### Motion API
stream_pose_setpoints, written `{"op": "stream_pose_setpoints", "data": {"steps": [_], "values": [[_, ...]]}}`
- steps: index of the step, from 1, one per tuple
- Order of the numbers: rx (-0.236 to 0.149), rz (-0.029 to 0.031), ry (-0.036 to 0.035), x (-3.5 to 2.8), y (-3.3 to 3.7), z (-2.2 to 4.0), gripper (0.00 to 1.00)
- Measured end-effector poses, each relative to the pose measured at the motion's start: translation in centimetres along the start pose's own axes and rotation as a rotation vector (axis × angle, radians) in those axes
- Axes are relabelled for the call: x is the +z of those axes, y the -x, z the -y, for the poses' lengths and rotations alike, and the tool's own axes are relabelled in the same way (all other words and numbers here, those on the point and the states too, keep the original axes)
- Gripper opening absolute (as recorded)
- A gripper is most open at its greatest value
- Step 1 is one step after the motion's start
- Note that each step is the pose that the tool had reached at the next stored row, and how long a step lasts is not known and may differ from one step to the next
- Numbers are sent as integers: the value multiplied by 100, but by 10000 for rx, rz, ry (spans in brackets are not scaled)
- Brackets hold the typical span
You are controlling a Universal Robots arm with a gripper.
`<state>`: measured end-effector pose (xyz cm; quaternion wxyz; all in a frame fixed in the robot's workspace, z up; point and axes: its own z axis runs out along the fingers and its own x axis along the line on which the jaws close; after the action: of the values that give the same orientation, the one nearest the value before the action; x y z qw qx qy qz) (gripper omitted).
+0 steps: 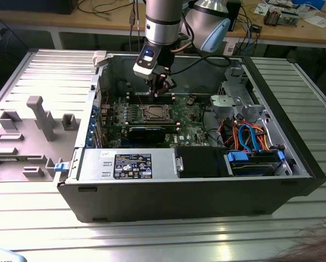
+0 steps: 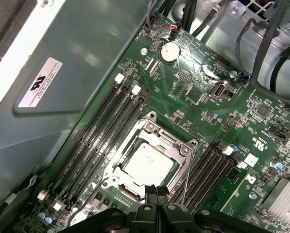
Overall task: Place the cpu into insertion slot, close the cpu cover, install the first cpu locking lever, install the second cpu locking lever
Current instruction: 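Install the first cpu locking lever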
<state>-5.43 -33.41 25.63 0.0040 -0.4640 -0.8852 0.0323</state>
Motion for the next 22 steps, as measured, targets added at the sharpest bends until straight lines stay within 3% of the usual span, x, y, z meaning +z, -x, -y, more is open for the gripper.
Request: {"op": "stream_pose_setpoints", "data": {"steps": [22], "values": [[-311, 19, 7, 0, 0, 0, 11]]}}
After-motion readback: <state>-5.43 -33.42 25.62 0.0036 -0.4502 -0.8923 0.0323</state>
